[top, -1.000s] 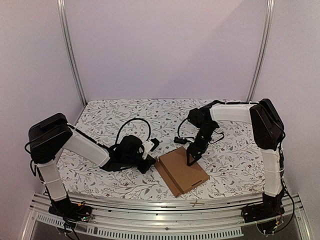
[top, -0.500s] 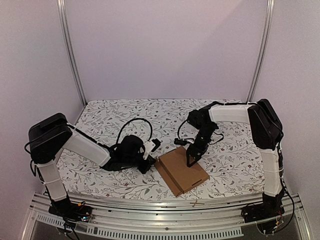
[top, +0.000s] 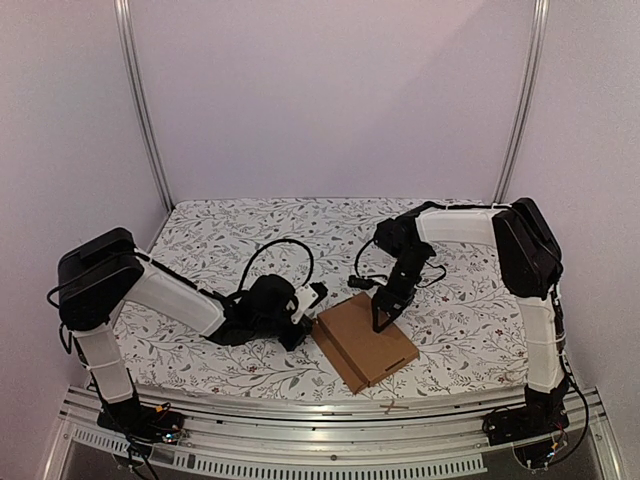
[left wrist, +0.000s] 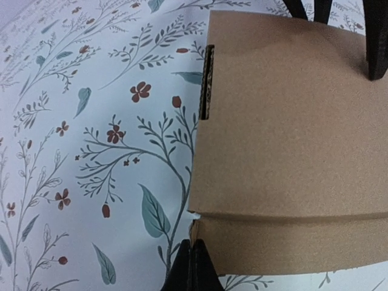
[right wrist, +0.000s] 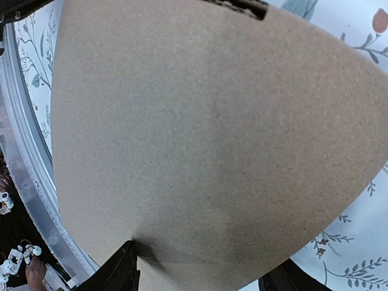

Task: Fold the paper box

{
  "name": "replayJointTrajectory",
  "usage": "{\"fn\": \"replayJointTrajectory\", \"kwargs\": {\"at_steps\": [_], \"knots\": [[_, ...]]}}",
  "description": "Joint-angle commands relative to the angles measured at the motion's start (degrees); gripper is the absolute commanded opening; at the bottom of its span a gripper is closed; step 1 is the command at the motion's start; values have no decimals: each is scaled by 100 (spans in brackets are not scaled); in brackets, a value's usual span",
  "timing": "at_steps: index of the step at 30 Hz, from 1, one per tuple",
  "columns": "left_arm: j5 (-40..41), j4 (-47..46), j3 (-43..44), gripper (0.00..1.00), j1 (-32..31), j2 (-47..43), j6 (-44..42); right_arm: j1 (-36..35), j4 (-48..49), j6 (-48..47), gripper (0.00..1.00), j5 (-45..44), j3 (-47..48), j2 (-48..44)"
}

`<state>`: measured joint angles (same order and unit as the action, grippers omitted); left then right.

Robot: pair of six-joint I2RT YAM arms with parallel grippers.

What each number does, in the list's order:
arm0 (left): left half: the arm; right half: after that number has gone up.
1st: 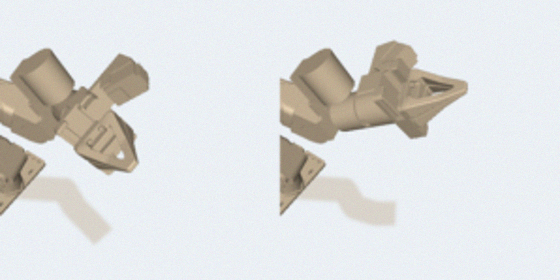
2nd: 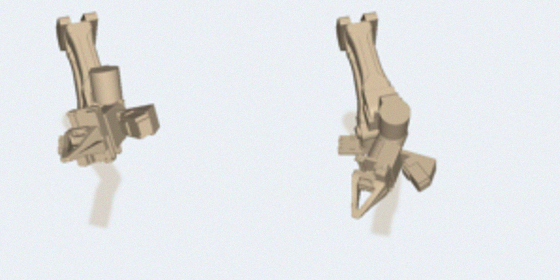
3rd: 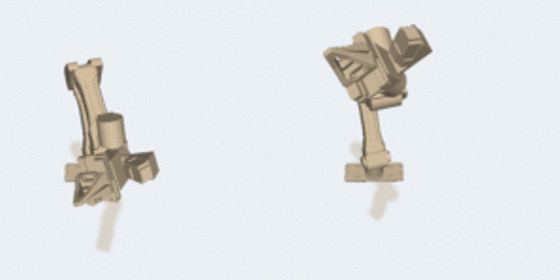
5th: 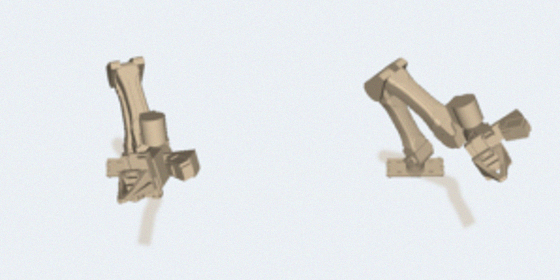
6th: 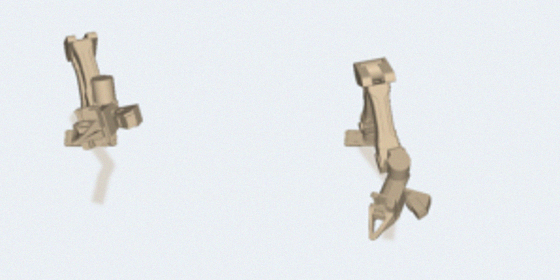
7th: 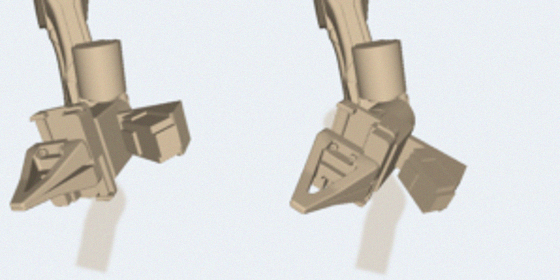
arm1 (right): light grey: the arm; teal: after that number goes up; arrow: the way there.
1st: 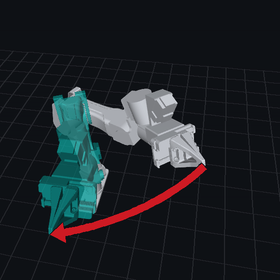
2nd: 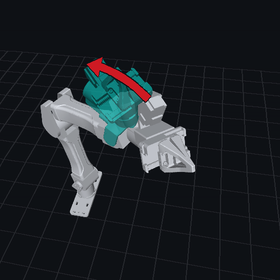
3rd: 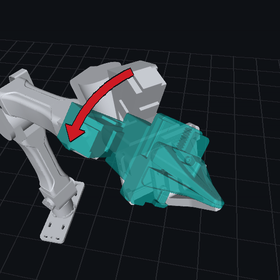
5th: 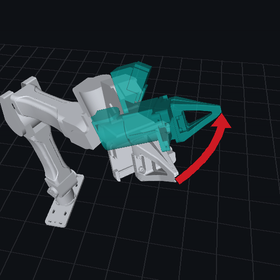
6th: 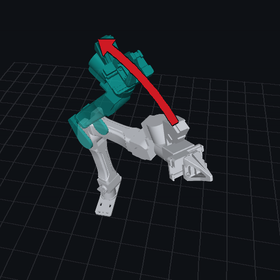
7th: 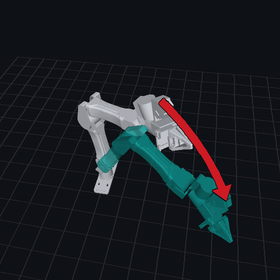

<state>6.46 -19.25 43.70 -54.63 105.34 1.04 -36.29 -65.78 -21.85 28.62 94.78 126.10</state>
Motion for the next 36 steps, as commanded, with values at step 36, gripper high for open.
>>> {"fn": "replayJointTrajectory", "kwargs": {"at_steps": [36], "knots": [[-57, 1326, 1141, 0, -65, 185, -259, -461, 272, -146, 62, -109, 102, 317]]}}
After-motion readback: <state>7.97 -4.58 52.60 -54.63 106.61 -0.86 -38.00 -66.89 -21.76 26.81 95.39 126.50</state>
